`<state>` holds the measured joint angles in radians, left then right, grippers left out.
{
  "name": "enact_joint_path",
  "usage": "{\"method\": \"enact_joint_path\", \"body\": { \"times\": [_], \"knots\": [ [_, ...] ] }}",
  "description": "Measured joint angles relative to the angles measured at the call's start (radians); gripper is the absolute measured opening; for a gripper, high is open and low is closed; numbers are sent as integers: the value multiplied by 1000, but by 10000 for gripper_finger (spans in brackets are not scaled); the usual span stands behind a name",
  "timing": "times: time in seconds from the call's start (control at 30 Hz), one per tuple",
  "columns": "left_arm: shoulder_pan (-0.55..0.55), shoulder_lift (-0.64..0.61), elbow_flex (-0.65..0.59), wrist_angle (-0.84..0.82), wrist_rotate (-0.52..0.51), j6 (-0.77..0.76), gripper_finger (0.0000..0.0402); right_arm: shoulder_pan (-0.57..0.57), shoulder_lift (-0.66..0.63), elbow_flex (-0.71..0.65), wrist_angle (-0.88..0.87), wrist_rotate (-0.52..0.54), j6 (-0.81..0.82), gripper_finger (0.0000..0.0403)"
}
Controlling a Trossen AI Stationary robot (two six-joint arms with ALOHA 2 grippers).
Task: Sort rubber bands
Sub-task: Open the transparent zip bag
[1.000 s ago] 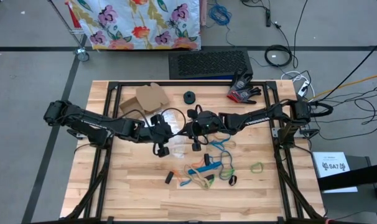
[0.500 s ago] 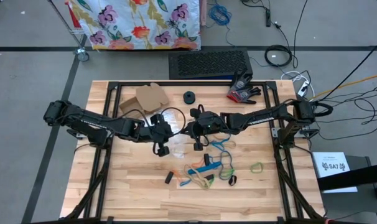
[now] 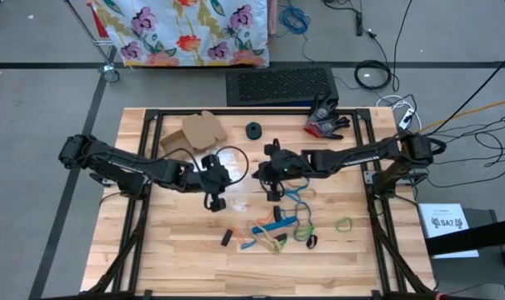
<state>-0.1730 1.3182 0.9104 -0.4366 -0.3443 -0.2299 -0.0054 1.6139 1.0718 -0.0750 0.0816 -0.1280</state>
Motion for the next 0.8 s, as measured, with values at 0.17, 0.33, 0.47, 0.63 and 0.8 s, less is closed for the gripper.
{"method": "enact_joint_path", "body": {
  "times": [0.17, 0.33, 0.47, 0.63, 0.8],
  "knots": [
    [-8, 0, 0, -2, 0, -14, 34, 3, -9, 0, -29, 6, 23, 2],
    [-23, 0, 0, -5, 0, -27, 34, 8, -10, 0, -53, 5, 38, 2],
    [-33, 0, 0, -23, 1, -42, 34, 10, -10, 0, -63, 6, 48, 2],
    [-45, -4, 0, -31, 1, -54, 34, 12, -10, 0, -75, 6, 63, 2],
    [-54, -23, 0, -32, 1, -73, 34, 21, -10, 0, -78, 6, 68, 2]
  ]
}}
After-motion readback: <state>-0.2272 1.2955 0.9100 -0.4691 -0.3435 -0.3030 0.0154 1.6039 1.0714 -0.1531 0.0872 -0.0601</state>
